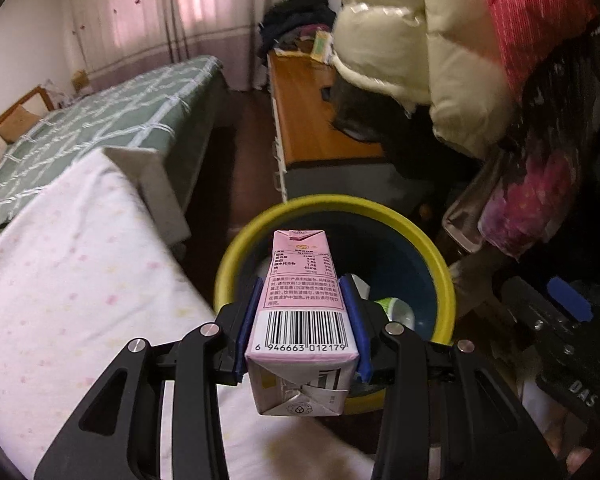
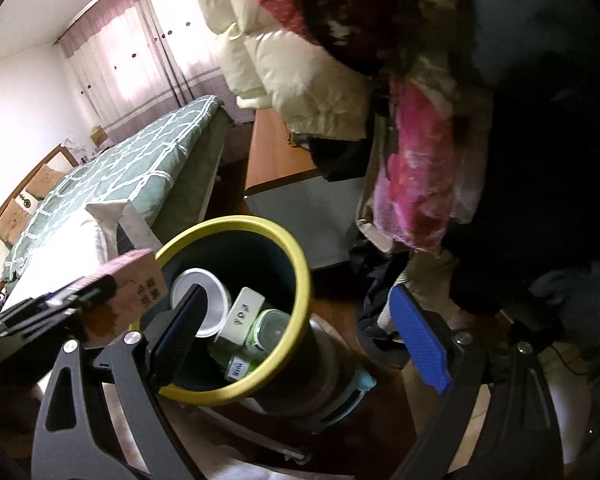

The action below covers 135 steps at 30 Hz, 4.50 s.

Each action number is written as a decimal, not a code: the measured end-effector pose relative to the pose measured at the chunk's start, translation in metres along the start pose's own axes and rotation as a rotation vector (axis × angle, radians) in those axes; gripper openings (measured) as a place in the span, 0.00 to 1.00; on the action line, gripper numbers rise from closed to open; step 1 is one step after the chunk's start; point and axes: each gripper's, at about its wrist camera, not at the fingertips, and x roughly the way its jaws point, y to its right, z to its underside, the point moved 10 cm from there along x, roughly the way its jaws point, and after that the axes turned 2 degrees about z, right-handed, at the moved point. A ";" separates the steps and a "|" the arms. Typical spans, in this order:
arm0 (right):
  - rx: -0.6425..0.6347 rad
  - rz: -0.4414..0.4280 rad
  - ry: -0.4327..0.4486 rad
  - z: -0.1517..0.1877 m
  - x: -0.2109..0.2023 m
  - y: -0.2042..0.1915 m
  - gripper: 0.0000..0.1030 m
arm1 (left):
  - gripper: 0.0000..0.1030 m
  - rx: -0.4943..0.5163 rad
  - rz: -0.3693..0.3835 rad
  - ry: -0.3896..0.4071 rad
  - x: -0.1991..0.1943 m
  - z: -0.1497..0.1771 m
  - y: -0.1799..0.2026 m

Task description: Collect trash

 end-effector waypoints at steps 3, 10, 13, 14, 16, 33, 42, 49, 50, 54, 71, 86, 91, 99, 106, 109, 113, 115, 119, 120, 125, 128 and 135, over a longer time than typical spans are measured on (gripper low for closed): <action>0.010 0.012 -0.002 -0.002 0.000 0.008 0.85 | 0.39 0.003 0.020 -0.033 0.016 0.004 0.013; -0.004 0.012 -0.001 0.000 -0.005 0.006 0.85 | 0.74 -0.022 -0.020 0.005 0.002 0.015 0.004; -0.032 -0.004 -0.007 0.005 -0.009 -0.004 0.85 | 0.83 -0.020 -0.039 0.054 -0.029 0.020 -0.007; -0.042 -0.010 -0.008 0.006 -0.011 -0.008 0.85 | 0.86 -0.029 -0.047 0.081 -0.044 0.022 -0.013; -0.060 -0.024 -0.008 0.009 -0.015 -0.015 0.85 | 0.92 -0.041 -0.072 0.127 -0.070 0.026 -0.026; -0.382 -0.300 0.049 0.034 -0.121 -0.143 0.89 | 0.95 -0.386 -0.412 0.378 -0.315 0.162 -0.192; -0.512 -0.330 0.109 0.057 -0.165 -0.181 0.90 | 0.95 -0.492 -0.492 0.410 -0.393 0.231 -0.224; -0.550 -0.353 0.135 0.068 -0.183 -0.191 0.92 | 0.95 -0.544 -0.514 0.402 -0.410 0.270 -0.226; -0.553 -0.356 0.134 0.069 -0.184 -0.192 0.92 | 0.95 -0.548 -0.518 0.400 -0.409 0.273 -0.226; -0.556 -0.362 0.134 0.070 -0.184 -0.195 0.92 | 0.95 -0.551 -0.543 0.387 -0.410 0.282 -0.228; -0.541 -0.360 0.128 0.068 -0.179 -0.192 0.92 | 0.95 -0.523 -0.529 0.362 -0.390 0.268 -0.218; -0.546 -0.362 0.125 0.069 -0.178 -0.194 0.92 | 0.95 -0.522 -0.530 0.361 -0.390 0.268 -0.217; -0.546 -0.364 0.125 0.070 -0.178 -0.193 0.92 | 0.95 -0.517 -0.528 0.359 -0.386 0.268 -0.215; -0.546 -0.363 0.124 0.070 -0.177 -0.195 0.92 | 0.95 -0.517 -0.530 0.359 -0.386 0.268 -0.215; -0.547 -0.364 0.123 0.071 -0.178 -0.196 0.92 | 0.95 -0.517 -0.529 0.358 -0.386 0.268 -0.215; -0.547 -0.364 0.123 0.071 -0.178 -0.196 0.92 | 0.95 -0.516 -0.531 0.358 -0.386 0.268 -0.215; -0.547 -0.363 0.123 0.071 -0.177 -0.196 0.92 | 0.95 -0.517 -0.531 0.356 -0.385 0.270 -0.216; -0.547 -0.364 0.123 0.071 -0.178 -0.196 0.92 | 0.95 -0.517 -0.532 0.355 -0.384 0.271 -0.216; -0.548 -0.364 0.122 0.072 -0.177 -0.197 0.92 | 0.95 -0.517 -0.532 0.355 -0.384 0.271 -0.216; -0.547 -0.365 0.122 0.071 -0.177 -0.197 0.92 | 0.95 -0.516 -0.531 0.356 -0.385 0.271 -0.216; -0.547 -0.364 0.122 0.072 -0.177 -0.197 0.92 | 0.95 -0.516 -0.532 0.356 -0.384 0.272 -0.216; -0.548 -0.364 0.120 0.072 -0.177 -0.198 0.92 | 0.95 -0.519 -0.530 0.355 -0.384 0.272 -0.217; -0.551 -0.365 0.115 0.076 -0.174 -0.201 0.92 | 0.95 -0.524 -0.528 0.352 -0.382 0.273 -0.221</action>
